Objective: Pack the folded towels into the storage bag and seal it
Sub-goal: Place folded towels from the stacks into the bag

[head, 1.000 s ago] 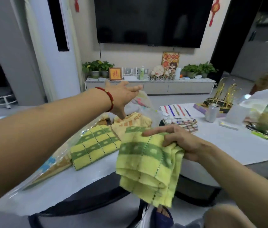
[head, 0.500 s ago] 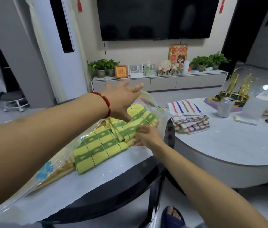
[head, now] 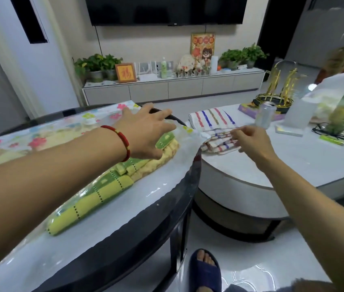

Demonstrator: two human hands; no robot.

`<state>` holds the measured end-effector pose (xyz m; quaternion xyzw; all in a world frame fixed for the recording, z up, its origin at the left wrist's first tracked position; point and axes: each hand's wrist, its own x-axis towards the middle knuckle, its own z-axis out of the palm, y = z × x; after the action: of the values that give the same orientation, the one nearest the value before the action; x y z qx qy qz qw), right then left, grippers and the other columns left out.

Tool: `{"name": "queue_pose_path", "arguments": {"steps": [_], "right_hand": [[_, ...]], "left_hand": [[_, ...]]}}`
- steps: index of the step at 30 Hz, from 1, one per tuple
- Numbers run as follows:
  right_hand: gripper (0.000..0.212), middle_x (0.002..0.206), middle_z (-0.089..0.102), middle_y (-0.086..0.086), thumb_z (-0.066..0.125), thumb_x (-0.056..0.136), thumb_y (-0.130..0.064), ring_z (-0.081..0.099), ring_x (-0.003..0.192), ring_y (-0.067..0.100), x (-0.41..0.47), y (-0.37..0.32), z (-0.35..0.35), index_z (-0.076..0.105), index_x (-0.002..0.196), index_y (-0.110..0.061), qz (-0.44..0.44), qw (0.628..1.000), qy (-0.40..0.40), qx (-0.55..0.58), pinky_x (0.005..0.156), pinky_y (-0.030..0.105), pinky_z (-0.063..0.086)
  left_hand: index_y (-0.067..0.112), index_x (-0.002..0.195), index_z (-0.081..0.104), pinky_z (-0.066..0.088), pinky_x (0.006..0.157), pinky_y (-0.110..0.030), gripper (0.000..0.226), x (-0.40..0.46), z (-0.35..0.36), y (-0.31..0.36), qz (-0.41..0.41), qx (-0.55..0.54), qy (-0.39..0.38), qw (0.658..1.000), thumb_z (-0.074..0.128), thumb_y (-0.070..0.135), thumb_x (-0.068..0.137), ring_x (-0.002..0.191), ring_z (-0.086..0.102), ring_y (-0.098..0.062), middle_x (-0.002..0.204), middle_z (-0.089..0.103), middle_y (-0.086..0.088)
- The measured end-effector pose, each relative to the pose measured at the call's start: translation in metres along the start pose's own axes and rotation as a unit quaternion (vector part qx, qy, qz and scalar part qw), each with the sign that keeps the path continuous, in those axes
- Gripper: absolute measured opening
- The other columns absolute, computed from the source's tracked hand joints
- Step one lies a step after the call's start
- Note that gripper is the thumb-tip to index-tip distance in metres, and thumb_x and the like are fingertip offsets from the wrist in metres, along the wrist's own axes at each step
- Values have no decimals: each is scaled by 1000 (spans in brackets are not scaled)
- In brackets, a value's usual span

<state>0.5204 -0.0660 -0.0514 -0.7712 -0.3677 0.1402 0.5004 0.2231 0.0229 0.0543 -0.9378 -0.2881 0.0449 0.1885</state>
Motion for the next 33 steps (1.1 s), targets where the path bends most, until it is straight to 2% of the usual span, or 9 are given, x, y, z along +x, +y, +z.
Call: {"name": "queue_pose_path", "arguments": {"steps": [2,6,9,12,17,21,25,29,33], "right_hand": [[31,116,75,13,59,96,-23,68,102,28,30,8,6,75,118,-9,-11,996,27,-82,92,43,57],[43,144,61,18,58,102,-27,62,121,37,91,14,23,59,143,-16,-7,980,11,-197,102,46,52],[51,157,47,16,45,109,-37,46,141,39,127,23,41,40,158,-26,29,966,-19,-255,117,55,37],[45,155,49,16,35,109,-42,39,144,41,148,33,57,41,153,-32,72,956,-47,-281,118,57,26],[42,139,62,17,56,102,-42,48,135,40,162,33,65,53,144,-36,8,917,-23,-398,114,61,24],[49,129,65,16,74,91,-17,63,110,37,169,22,61,59,135,-31,-25,955,-59,-288,93,46,50],[64,119,59,12,69,89,-2,67,76,25,165,-4,31,56,143,-36,97,975,-188,-72,51,28,57],[42,103,77,16,50,92,0,77,69,28,131,-17,0,67,125,-19,160,948,-242,135,50,32,62],[40,93,62,8,59,99,-13,61,66,27,63,-20,-35,64,139,-12,141,931,-200,272,53,33,55]], "left_hand": [[42,143,38,28,100,-78,67,5,5,-2,-27,44,24,998,62,53,81,146,13,-39,163,13,0],[41,131,54,18,99,-83,49,14,9,-11,-50,137,71,987,56,53,83,147,8,-44,163,16,-4],[41,126,57,16,99,-83,46,22,10,-17,-56,165,77,982,51,58,84,147,6,-45,163,17,-3],[43,132,51,21,101,-80,52,27,12,-21,-40,92,69,993,48,63,84,149,7,-39,164,16,2],[50,137,42,27,106,-73,61,29,14,-24,-44,-85,34,995,57,62,80,149,10,-30,163,16,13],[52,133,47,32,109,-61,57,25,14,-24,-30,-172,35,984,62,53,79,146,19,-28,161,24,11],[53,131,47,30,111,-60,56,13,15,-27,-51,-170,19,984,64,51,77,148,15,-27,162,22,8],[45,130,50,38,106,-59,52,-14,17,-32,-97,-108,36,989,65,51,81,140,27,-31,156,33,2],[42,132,50,43,98,-59,53,-54,19,-39,-165,-41,20,985,58,59,82,133,33,-32,149,39,0]]}}
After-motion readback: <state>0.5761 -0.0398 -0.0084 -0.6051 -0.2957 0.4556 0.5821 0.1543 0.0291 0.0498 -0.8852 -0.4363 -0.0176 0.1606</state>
